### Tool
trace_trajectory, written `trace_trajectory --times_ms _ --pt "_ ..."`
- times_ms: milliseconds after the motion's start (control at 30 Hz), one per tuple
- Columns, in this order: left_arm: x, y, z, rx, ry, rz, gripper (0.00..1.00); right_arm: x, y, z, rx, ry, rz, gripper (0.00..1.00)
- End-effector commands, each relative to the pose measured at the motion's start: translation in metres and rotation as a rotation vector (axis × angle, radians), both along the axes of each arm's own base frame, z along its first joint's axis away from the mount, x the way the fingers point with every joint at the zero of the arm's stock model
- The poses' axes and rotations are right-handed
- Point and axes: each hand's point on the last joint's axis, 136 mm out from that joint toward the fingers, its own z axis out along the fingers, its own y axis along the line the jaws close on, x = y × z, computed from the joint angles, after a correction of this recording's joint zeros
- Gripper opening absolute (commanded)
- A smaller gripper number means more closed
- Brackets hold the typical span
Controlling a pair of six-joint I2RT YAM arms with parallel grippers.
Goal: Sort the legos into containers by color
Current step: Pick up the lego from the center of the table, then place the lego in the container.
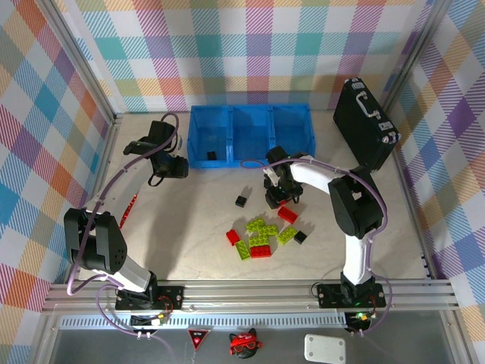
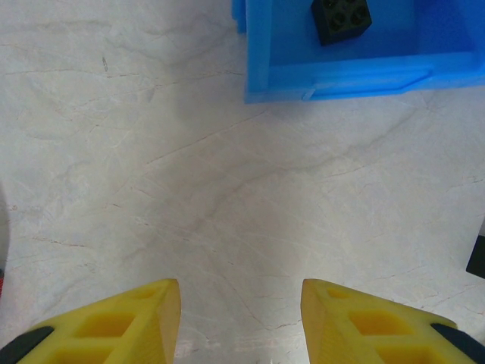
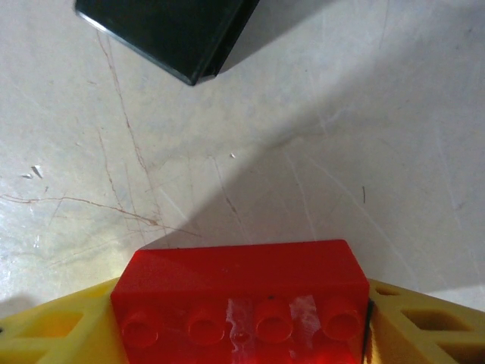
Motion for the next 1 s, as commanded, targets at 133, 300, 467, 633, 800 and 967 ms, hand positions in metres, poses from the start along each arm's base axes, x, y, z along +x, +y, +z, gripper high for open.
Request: trace_trajectory --times_ms 133,300,467,633,800,967 --pt "-0.002 0.006 0.000 0.020 -0.005 -0.004 0.46 0.001 0.003 0.022 0.007 -0.029 -0.003 0.64" --pt "-0.002 0.009 0.000 0.040 -0.009 -0.005 0.47 0.005 0.003 0.036 0.012 -0.050 -0.013 0.63" --pt "-0.003 0.010 0.000 0.048 -0.010 -0.005 0.47 0.014 0.005 0.057 0.041 -0.074 -0.046 0.63" --pt "-0.002 0.011 0.000 0.052 -0.010 -0.004 0.47 0.036 -0.001 0.080 0.069 -0.111 -0.112 0.63" --pt "-0.003 0.012 0.001 0.055 -0.014 -0.002 0.47 0.061 -0.014 0.098 0.093 -0.142 -0.196 0.62" --pt "-0.003 0.014 0.001 0.057 -0.012 0.000 0.47 0.089 -0.029 0.104 0.104 -0.156 -0.289 0.63"
